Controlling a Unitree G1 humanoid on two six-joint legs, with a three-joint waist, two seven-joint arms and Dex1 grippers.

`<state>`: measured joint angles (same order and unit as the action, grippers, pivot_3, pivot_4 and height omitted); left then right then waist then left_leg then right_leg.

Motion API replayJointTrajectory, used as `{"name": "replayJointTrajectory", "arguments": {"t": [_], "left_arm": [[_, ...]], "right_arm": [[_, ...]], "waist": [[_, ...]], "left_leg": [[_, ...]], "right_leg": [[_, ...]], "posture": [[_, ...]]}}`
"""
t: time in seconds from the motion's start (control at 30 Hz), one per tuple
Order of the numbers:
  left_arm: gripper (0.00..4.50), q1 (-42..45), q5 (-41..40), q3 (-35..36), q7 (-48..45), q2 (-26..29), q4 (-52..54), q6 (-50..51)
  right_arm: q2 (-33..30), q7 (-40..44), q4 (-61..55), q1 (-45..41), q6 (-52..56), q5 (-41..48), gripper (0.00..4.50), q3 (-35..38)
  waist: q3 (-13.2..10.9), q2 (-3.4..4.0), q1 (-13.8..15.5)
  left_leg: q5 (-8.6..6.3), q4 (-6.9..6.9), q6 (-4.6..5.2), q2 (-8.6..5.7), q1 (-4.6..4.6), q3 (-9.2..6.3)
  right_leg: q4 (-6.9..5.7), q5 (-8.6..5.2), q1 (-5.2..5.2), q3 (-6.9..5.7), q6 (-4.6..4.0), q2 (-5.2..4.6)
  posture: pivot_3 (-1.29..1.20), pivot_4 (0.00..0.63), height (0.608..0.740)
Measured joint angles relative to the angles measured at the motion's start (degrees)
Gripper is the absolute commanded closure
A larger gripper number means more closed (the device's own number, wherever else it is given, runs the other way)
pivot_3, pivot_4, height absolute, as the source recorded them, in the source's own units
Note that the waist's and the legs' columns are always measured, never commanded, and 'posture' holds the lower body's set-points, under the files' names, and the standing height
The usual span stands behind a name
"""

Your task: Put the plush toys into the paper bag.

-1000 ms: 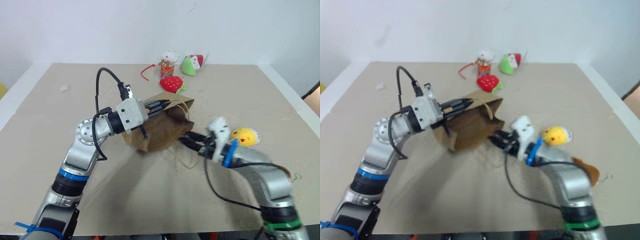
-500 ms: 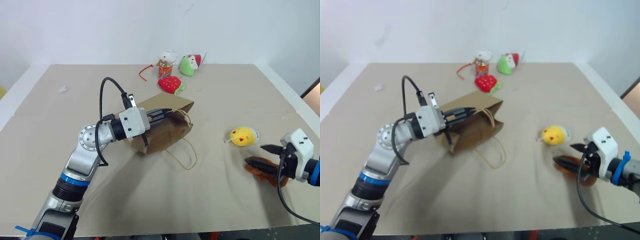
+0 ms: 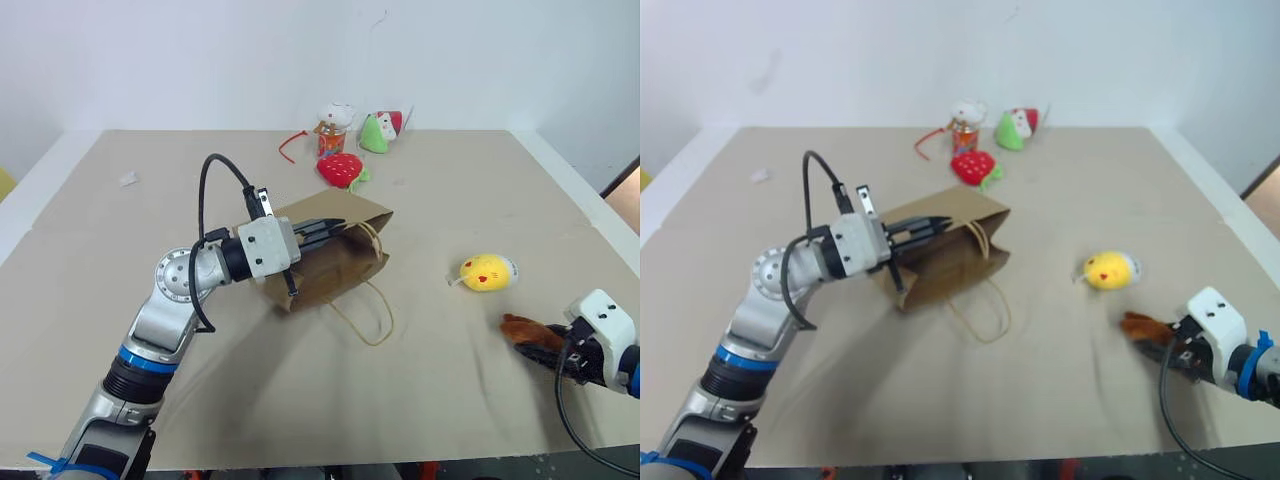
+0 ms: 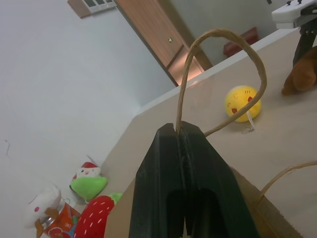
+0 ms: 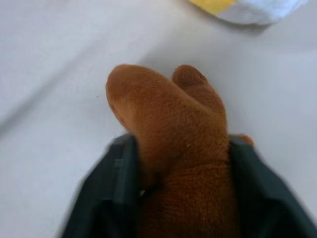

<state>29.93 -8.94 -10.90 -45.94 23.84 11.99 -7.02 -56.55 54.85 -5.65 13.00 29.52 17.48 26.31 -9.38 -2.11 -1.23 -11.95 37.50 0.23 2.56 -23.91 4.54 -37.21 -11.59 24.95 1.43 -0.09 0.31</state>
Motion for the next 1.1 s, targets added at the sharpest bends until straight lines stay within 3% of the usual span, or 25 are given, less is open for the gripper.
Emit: {"name": "replayJointTrajectory", "arguments": {"t": [0.27, 0.37, 0.4, 0.53, 0.7, 1.0, 1.1], "left_arm": [[4.50, 0.9, 0.6, 0.0, 0.5, -0.4, -0.3, -1.1], [4.50, 1.7, 1.6, 0.5, 1.2, -0.7, -1.5, -2.5], [4.50, 2.1, 1.9, 0.6, 1.9, -0.9, -1.9, -3.1], [4.50, 2.2, 2.3, 0.9, 3.2, -1.5, -2.6, -3.1], [4.50, 1.6, 2.4, 0.8, 3.4, -1.2, -2.6, -3.1], [4.50, 1.5, 2.5, 0.4, 3.8, -2.2, -2.4, -2.5], [4.50, 1.3, 2.7, 0.1, 4.4, -2.7, -2.0, -1.6]], "right_arm": [[0.0, -0.1, -3.3, -5.3, 2.7, 3.2, 3.35, -0.2], [1.4, -1.0, -9.1, -12.4, 10.3, 10.5, 3.35, -1.4], [2.9, -1.8, -15.1, -16.7, 14.3, 16.0, 3.35, -3.7], [10.6, -6.7, -23.7, -23.7, 21.0, 22.9, 3.35, -15.3], [16.5, -10.9, -21.9, -34.8, 21.5, 21.5, 3.35, -22.9], [20.6, -11.3, -16.1, -42.1, 16.6, 15.8, 3.35, -31.2], [26.7, -13.1, -10.0, -44.6, 11.6, 9.2, 3.35, -38.2]], "waist": [[0.0, 0.01, 0.0], [0.0, 0.01, -0.3], [0.0, -0.04, -0.3], [0.0, -0.02, 0.2], [0.0, -0.05, -0.1], [0.0, -0.05, -0.1], [0.0, -0.05, -0.1]], "left_leg": [[0.01, 0.00, 0.00, 0.00, 0.07, -0.02], [0.01, 0.00, -0.01, 0.00, 0.15, 0.03], [0.01, -0.02, -0.01, 0.07, 0.17, -0.10], [-0.01, -0.07, -0.01, 0.11, -0.13, -0.12], [-0.01, 0.01, 0.02, 0.07, -0.19, 0.02], [0.00, 0.00, 0.02, 0.10, -0.21, -0.01], [0.00, -0.02, 0.02, 0.11, -0.27, 0.00]], "right_leg": [[-0.01, 0.03, -0.04, 0.08, 0.04, 0.06], [-0.01, 0.17, -0.02, 0.27, 0.14, 0.18], [0.00, 0.24, -0.08, 0.29, 0.25, 0.34], [0.02, 0.17, 0.12, 0.29, 0.17, 0.27], [0.03, 0.26, 0.21, 0.51, 0.33, 0.27], [0.02, 0.25, 0.22, 0.49, 0.28, 0.33], [-0.03, 0.25, 0.29, 0.52, 0.27, 0.34]], "posture": [[0.00, 0.150, 0.740], [0.00, 0.150, 0.740], [0.00, 0.150, 0.740], [0.00, 0.150, 0.740], [0.00, 0.150, 0.740], [0.00, 0.150, 0.740], [0.00, 0.150, 0.740]]}}
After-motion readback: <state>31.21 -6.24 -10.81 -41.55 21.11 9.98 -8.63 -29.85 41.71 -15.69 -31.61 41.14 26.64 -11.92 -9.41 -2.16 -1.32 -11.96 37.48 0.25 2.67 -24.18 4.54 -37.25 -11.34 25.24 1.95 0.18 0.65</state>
